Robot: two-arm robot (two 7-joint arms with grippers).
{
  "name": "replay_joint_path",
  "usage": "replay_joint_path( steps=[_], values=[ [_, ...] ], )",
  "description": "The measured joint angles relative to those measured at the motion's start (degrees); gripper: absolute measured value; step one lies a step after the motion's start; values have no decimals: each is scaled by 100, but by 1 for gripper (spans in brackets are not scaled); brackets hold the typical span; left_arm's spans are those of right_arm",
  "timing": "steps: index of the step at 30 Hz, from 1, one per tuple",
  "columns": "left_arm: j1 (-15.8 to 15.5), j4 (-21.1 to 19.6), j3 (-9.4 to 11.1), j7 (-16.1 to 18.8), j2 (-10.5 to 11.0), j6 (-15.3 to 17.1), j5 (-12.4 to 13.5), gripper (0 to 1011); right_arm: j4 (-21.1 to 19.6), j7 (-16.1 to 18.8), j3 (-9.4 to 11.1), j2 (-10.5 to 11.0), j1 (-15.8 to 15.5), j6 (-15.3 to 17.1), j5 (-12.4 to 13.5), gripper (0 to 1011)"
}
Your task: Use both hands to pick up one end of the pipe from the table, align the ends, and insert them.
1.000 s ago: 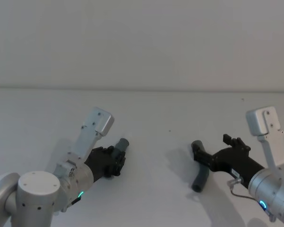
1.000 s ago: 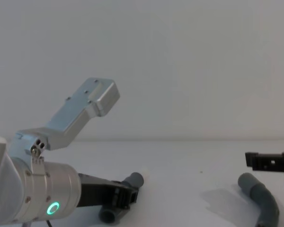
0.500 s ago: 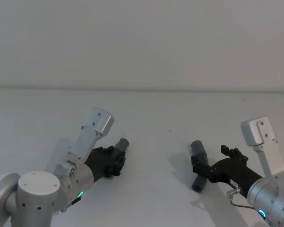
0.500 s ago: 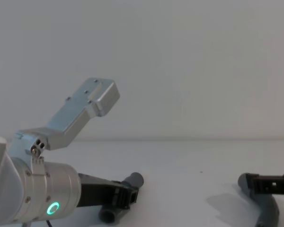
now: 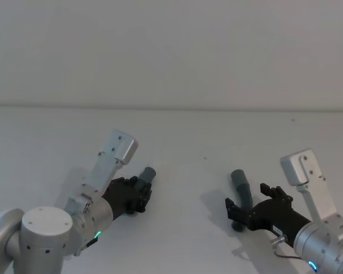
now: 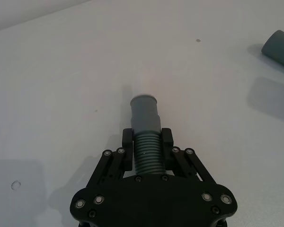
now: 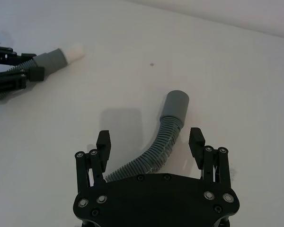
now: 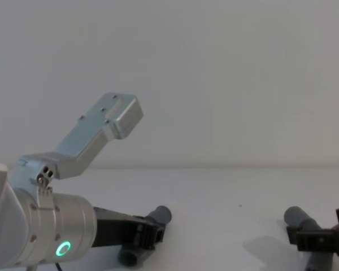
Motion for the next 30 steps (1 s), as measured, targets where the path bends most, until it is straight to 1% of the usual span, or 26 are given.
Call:
replay_joint_path(
  steps=[7,14,30],
  values=[
    [0,0,0,0,0,0,0,334,57,72,-77,6,50,-5,-90,1002],
    [0,0,0,0,0,0,0,335,101,81,-114,-32,90,20,-150,1002],
    [0,0,0,0,0,0,0,334,248,-18,-102,-278,176,227,-211,1002]
  ],
)
